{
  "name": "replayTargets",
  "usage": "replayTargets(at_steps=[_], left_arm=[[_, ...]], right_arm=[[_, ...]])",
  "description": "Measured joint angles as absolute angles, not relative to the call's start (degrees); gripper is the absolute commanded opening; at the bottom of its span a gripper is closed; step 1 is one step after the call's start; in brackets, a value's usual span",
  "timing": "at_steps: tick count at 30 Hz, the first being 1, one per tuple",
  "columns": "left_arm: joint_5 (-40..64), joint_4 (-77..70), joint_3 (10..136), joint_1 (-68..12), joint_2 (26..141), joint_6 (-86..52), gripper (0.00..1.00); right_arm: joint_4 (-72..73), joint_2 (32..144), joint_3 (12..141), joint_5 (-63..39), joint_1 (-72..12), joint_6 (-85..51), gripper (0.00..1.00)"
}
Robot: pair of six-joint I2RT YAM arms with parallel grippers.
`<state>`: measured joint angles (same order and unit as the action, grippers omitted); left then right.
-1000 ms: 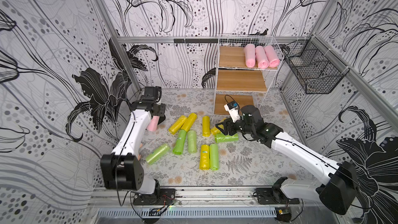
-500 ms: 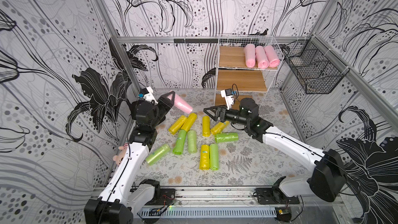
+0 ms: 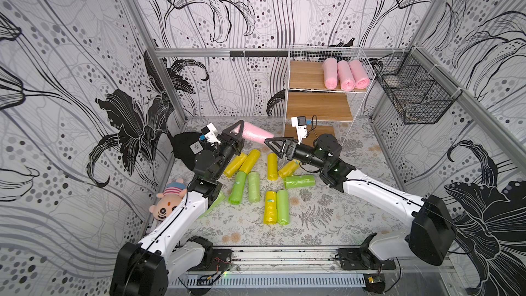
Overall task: Sort the rolls of trash bags by color and place them on the shelf
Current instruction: Pick up the roll of trash bags from the center of the board.
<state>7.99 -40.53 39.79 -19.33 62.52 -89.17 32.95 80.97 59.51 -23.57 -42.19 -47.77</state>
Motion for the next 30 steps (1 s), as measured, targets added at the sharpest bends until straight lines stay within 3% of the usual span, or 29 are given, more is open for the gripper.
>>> replayTargets(at_steps=[13,16,21,24,26,30], left_arm=[[7.88,-44.53,39.79,-22.11,64.53,-92.88,0.20],[7.90,-44.53,39.79,-22.15,64.66,-92.99,0.30],[7.92,-44.42,39.81,-22.15,64.75,-93.17,0.59],[7.99,-43.88,39.83,-22.15,64.66,-92.03,0.70],[8.05,-42.70,39.90,-22.13,64.14,-90.39,0.76],[8.16,-37.26,40.86,-21.37,61.47,-85.38,0.77]], right_arm=[[37.80,80.99,59.51,-22.87,-42.22,-50.19,0.46],[37.78,80.99,59.51,-22.72,-42.19,-50.33,0.41],[36.88,80.79,59.51,-21.93,-42.22,-50.09,0.36],[33.54,79.40,59.51,-20.60,-42.22,-48.69,0.35],[30.11,77.56,59.53,-19.09,-42.22,-46.78,0.35],[21.63,72.18,60.25,-14.17,-42.19,-40.86,0.34]])
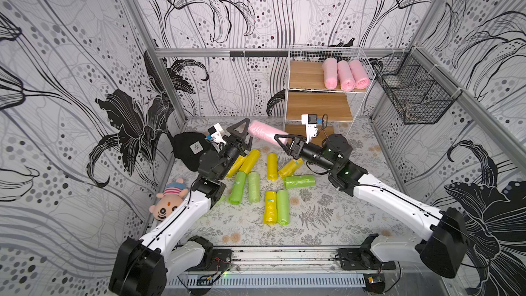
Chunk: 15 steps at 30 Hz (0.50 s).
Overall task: Sort the rolls of trash bags by color and place them on the shelf
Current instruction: Pick up the roll of trash bags from the center of the board.
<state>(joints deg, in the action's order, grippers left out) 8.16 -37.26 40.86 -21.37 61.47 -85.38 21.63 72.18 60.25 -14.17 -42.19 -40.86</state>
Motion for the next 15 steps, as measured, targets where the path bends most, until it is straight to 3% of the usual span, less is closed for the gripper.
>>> replayTargets(at_steps=[8,15], left_arm=[[8.14,-14.96,50.37,-19.81,57.28,-66.72,0.77],[9.21,-0.30,56.36,-19.81,57.56,-52.97,0.77]], right_arm=[[5.65,64.25,72.90,-0.14,-42.19,-25.17,0.32],[-0.69,69.28,88.73,17.67,-42.19,-10.22,0.32]])
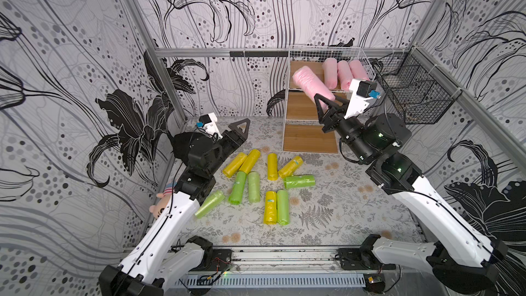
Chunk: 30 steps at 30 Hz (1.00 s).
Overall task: Sort the rolls of trash bags by color and place them on the shelf
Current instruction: Place the roll of trash bags on the shelf.
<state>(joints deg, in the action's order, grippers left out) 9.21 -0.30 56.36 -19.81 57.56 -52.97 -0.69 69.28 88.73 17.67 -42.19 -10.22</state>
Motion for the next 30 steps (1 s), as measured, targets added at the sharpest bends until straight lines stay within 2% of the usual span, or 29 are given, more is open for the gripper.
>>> replayTargets(at_steps=[6,18,25,30], left_arm=[[11.68,6.90,59.44,-19.81,59.77,-47.48,0.78],[13.74,10.39,59.44,-19.81,59.59,-45.08,0.78],[13.93,10.48,59.42,-19.81,58.26,-44.80,0.78],[13.98,10.74,59.40,-19.81,57.56,-44.64,0.78]], right_arm=[[-4.08,83.72,102.87,27.94,-40.03,-0.82,0.32],[-16.62,110.61,130.26,34.02,-33.98,2.94,0.32],[-20.34,117.51,138.43,35.42,-33.04,3.60,0.34],[-21.54,118.63,140.44,35.46,-32.03,3.75,0.39]])
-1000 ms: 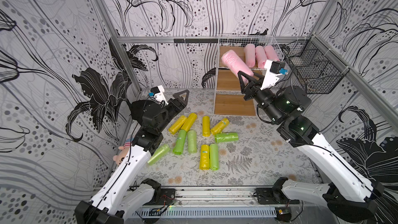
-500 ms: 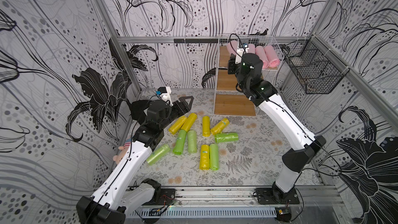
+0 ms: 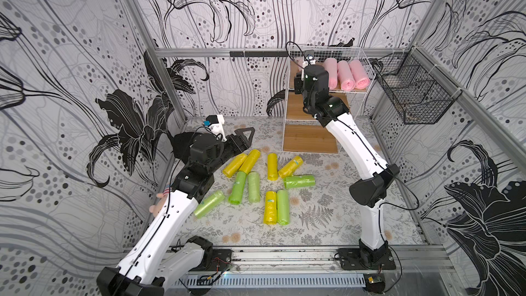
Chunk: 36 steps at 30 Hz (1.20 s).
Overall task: Sort the rolls of trash bags by color and place them on the shelf
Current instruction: Place the roll of trash bags on the shelf.
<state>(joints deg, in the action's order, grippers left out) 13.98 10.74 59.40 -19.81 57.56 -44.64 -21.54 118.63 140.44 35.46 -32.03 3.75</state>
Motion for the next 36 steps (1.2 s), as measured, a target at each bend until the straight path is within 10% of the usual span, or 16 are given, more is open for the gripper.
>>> replayTargets(at_steps=[36], left_arm=[[14.79,10.81,59.13,-19.81,57.49,-44.14,0.81]], right_arm=[[-24.16,117.67,138.58,32.77,-30.35,-0.67,0.74]])
